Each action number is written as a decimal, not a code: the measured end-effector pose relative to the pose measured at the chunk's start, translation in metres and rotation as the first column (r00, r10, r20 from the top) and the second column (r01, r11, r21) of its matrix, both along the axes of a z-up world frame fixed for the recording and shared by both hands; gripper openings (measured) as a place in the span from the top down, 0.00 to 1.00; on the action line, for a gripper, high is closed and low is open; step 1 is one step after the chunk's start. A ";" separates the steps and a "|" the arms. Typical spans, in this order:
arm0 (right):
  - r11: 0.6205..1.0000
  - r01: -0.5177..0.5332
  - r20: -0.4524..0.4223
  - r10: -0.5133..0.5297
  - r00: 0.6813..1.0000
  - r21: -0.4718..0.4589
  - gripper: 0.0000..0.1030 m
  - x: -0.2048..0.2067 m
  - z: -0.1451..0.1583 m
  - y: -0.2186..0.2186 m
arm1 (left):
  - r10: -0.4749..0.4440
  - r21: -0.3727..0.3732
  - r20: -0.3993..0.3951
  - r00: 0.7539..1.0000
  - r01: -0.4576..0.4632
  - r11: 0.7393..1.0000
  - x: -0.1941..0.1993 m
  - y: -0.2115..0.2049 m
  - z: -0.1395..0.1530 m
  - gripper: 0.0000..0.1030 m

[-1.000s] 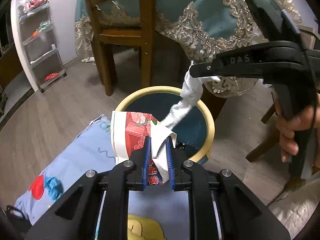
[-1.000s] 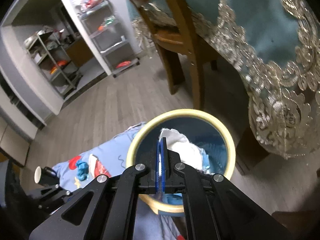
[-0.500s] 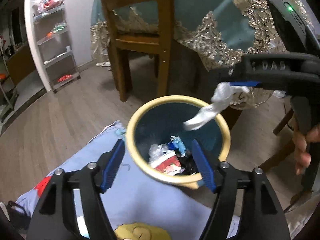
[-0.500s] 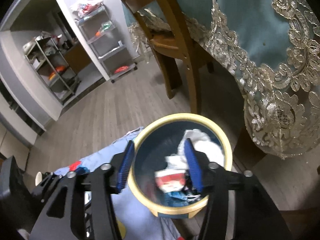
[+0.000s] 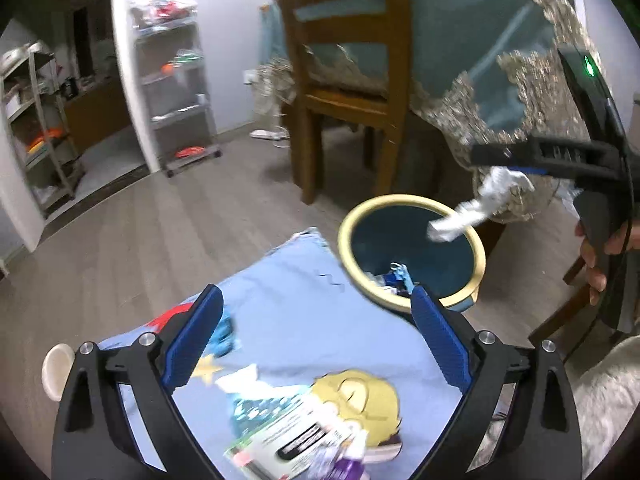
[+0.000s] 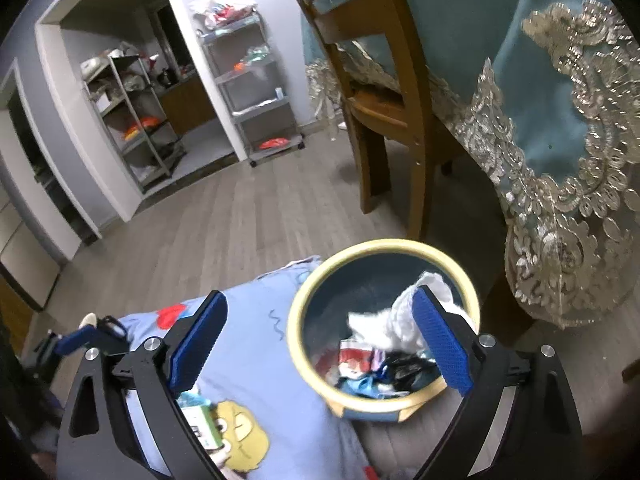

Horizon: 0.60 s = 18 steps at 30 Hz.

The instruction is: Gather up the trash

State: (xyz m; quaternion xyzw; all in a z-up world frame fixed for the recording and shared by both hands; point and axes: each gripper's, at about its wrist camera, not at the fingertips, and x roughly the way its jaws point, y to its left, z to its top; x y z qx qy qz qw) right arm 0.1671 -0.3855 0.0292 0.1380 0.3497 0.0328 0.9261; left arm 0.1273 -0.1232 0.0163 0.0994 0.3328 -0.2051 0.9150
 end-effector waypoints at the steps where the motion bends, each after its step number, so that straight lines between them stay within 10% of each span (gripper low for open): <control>1: 1.000 0.000 0.007 0.000 1.000 -0.001 0.09 -0.005 0.002 0.004 | 0.013 -0.004 0.005 1.000 -0.013 1.000 -0.006 0.010 0.004 0.08; 18: 0.990 -0.137 -0.055 0.135 0.989 -0.039 0.06 -0.067 -0.016 0.107 | 0.223 -0.039 0.005 0.975 -0.223 0.974 -0.079 0.145 0.001 0.06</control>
